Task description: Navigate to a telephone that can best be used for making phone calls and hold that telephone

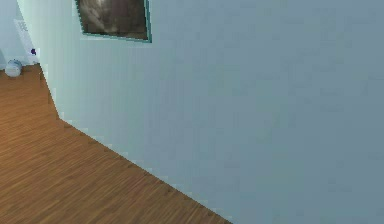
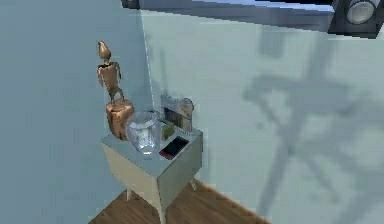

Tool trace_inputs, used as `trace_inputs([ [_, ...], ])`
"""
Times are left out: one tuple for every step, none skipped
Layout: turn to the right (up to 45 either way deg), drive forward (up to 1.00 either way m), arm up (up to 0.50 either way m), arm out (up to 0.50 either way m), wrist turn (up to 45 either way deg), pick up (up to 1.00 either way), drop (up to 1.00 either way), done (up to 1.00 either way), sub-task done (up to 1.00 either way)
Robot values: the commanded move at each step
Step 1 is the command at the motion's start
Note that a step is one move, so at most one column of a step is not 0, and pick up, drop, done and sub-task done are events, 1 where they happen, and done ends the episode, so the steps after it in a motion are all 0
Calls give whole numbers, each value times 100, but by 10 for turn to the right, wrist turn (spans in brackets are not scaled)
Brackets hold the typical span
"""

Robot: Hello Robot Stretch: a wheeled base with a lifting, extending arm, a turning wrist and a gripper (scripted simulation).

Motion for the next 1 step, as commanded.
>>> trace_inputs([
  [0,0,0,48,0,0,0,0,0],
])
